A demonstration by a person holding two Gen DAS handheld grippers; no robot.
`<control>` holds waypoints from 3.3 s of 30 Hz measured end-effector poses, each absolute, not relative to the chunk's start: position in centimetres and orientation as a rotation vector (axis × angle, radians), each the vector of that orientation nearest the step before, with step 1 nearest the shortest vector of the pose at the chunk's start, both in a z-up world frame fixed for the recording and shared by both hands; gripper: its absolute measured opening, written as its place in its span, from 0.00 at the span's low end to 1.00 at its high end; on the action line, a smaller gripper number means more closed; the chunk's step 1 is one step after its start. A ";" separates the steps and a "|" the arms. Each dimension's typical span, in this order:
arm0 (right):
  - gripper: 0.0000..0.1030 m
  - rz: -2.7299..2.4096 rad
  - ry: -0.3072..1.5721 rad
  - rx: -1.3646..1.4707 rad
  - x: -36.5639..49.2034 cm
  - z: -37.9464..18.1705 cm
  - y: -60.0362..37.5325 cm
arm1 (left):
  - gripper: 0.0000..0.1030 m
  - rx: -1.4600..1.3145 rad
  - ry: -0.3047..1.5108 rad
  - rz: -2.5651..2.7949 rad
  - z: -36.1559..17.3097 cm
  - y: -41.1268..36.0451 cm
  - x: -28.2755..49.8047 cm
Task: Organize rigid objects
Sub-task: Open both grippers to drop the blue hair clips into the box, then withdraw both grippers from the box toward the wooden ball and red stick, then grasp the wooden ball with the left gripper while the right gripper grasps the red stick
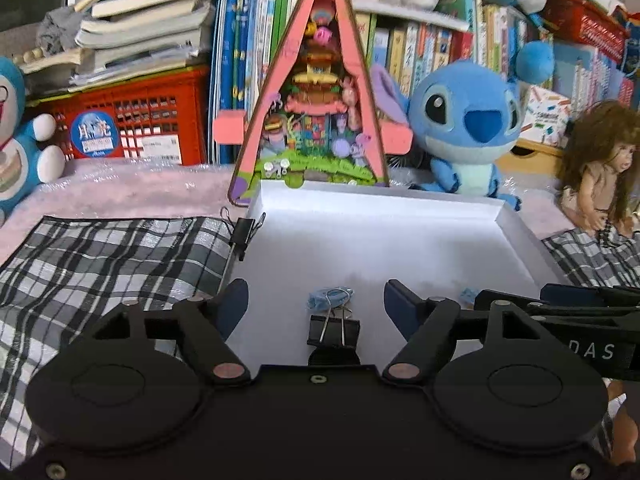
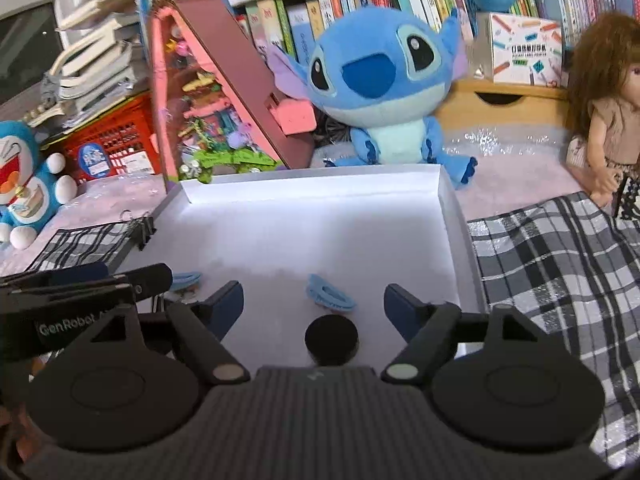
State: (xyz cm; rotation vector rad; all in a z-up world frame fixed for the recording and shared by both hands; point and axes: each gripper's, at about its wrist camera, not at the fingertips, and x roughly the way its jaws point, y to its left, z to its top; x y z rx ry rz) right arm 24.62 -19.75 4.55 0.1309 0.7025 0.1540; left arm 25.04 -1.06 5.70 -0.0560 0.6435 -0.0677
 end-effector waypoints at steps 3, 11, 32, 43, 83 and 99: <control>0.86 0.166 0.672 0.129 23.1 5.1 -20.2 | 0.75 -0.052 0.614 -0.094 6.5 -0.9 23.1; 0.90 0.192 0.607 0.134 19.0 6.1 -21.3 | 0.76 -0.062 0.596 -0.134 7.0 -0.7 17.9; 0.96 0.223 0.469 0.031 9.0 5.4 -21.4 | 0.78 0.000 0.510 -0.239 5.0 -2.1 6.2; 0.98 0.219 0.444 -0.012 5.6 4.4 -21.4 | 0.79 0.008 0.499 -0.243 4.0 -1.8 3.5; 0.89 0.157 0.493 -0.212 0.4 0.4 -22.2 | 0.46 -0.024 0.563 -0.178 0.3 0.5 1.2; 0.87 -0.083 0.574 -0.170 2.7 0.3 -25.0 | 0.41 -0.012 0.560 -0.142 -0.1 0.5 1.9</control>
